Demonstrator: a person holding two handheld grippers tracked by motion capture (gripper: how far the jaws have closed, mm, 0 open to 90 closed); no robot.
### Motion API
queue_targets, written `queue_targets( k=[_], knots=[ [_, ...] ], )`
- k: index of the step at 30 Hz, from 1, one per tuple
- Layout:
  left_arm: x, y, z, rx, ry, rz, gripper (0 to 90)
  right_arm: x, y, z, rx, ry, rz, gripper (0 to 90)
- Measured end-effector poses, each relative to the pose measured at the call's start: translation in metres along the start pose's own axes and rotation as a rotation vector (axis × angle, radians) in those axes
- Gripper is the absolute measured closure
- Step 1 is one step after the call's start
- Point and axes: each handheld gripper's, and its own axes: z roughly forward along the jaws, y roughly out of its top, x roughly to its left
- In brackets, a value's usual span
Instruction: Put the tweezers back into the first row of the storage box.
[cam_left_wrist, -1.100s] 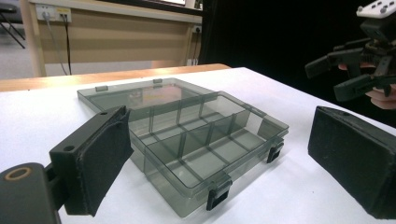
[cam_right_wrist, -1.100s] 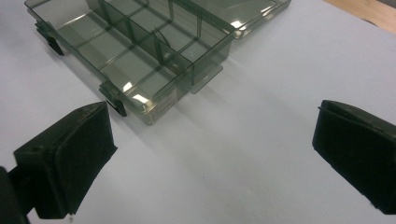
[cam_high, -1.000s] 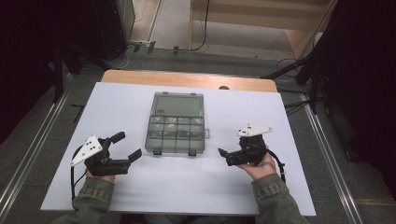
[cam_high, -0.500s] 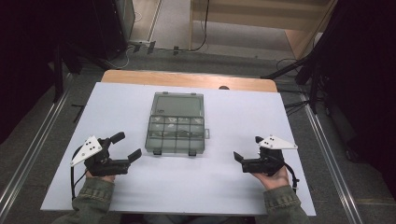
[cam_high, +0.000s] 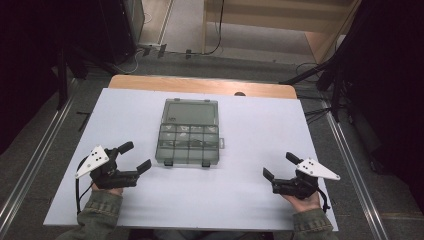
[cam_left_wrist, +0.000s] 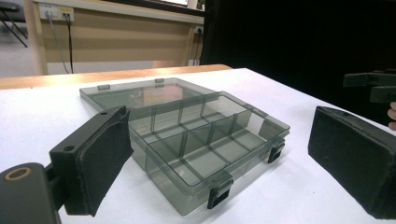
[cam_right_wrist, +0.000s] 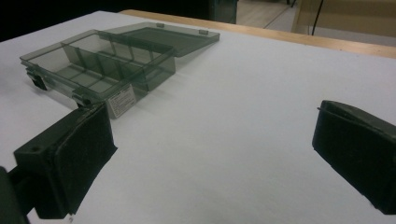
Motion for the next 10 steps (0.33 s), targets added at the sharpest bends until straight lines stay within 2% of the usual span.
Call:
queue_targets(
  k=[5,10],
  knots=[
    [0.0,0.0,0.0,-0.002,-0.001,-0.003,5.8,-0.002,-0.012,-0.007,-0.031,0.003,0.0,0.0],
    [0.0,0.0,0.0,-0.006,-0.001,-0.005,5.7,-0.002,-0.014,-0.005,-0.028,0.004,0.008,0.0]
  ],
)
